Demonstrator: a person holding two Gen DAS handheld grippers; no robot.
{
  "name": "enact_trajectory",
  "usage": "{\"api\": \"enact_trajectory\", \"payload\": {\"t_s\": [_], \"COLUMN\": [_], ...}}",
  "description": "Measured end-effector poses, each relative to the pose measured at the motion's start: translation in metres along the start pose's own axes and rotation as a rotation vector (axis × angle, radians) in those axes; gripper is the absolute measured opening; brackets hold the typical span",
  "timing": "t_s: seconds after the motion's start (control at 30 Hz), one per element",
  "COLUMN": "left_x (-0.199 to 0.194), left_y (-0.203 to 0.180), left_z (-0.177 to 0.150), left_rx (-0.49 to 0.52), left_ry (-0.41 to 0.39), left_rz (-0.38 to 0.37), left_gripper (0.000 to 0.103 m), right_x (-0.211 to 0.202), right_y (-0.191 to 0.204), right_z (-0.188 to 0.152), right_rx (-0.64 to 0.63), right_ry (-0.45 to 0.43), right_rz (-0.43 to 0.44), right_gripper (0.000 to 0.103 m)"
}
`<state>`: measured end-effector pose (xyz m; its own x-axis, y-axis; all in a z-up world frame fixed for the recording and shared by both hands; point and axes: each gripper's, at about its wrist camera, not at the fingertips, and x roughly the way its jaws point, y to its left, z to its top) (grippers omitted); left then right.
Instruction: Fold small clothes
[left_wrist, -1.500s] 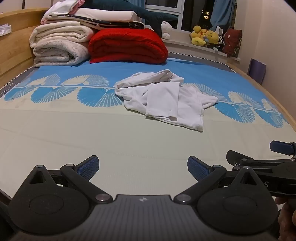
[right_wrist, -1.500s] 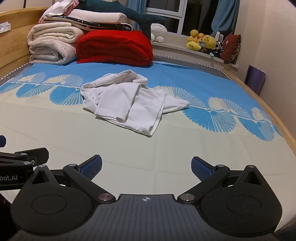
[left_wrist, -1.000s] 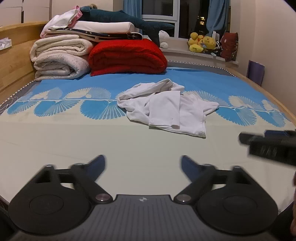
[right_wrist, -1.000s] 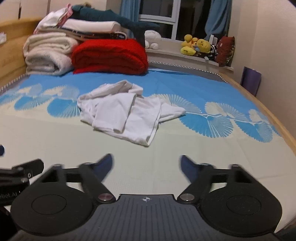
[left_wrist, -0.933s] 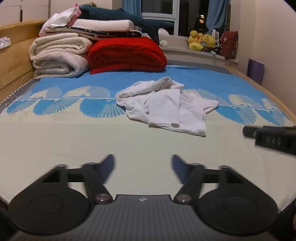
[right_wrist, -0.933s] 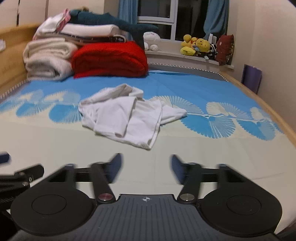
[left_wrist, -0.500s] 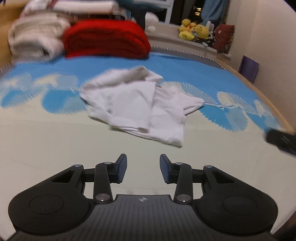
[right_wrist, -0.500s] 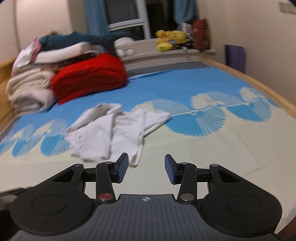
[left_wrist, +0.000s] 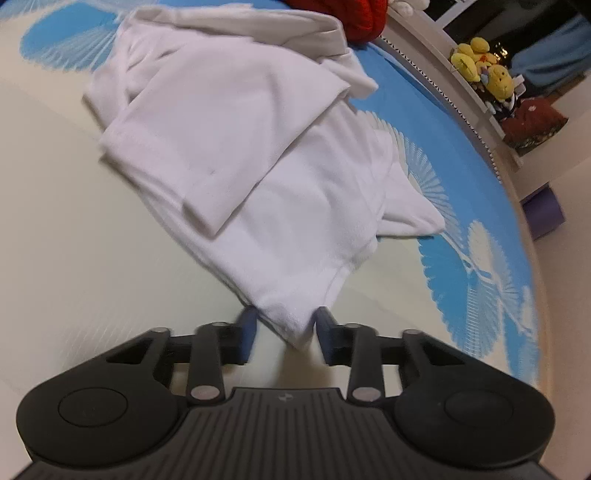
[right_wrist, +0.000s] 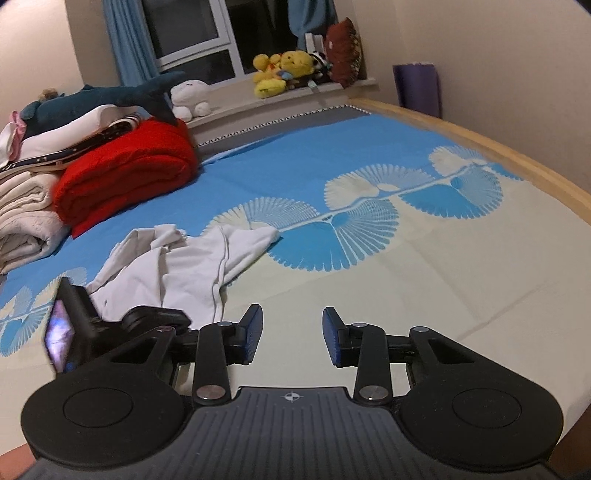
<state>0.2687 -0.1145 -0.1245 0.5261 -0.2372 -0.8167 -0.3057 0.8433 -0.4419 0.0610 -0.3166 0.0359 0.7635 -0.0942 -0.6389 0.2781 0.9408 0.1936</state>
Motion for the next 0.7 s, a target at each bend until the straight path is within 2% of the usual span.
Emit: {"api": "enact_trajectory", "payload": {"t_s": [0.03,0.1,0.17,0.27,0.37,0.47,0.57,0.7], "left_x": [0.003,-0.001,-0.021,-0.062,-0.111,-0.152,-0.183,-0.205], "left_y": [-0.003,-0.004,-0.002,0.008,0.035,0.079,0.133,0.206], "left_z": [0.003,0.005,0.007,-0.003,-0.014,-0.026,-0.035,-0.019], "left_rx": [0.020,0.045,0.112,0.291,0.457,0.604,0.766,0.920], "left_ry": [0.015,0.023,0.001,-0.011,0.030,0.136,0.264,0.391], "left_rz": [0.014,0.025,-0.001,-0.025,-0.039,-0.027,0.018,0.116], "left_gripper": [0.007,0.006,0.005,0.005,0.005,0.004,0.004,0.004], "right_x": [0.001,0.001,0.002,0.002,-0.001,-0.008,-0.015,-0.020], "right_y": [0.001,0.002,0.003,0.004,0.008,0.014,0.020,0.026], "right_z": [0.000,0.000,0.000,-0.001,-0.002,-0.006,-0.011,-0.021], "right_rx": [0.000,-0.004,-0.012,-0.013,-0.021,-0.039,-0.060,-0.103], "right_ry": [0.001,-0.003,-0.009,-0.017,-0.029,-0.042,-0.052,-0.036], "right_rz": [-0.006,-0.014,-0.024,-0.031,-0.023,-0.014,-0.009,0.004], "right_gripper": [0.038,0.038,0.038,0.034,0.029,0.023,0.019,0.019]}}
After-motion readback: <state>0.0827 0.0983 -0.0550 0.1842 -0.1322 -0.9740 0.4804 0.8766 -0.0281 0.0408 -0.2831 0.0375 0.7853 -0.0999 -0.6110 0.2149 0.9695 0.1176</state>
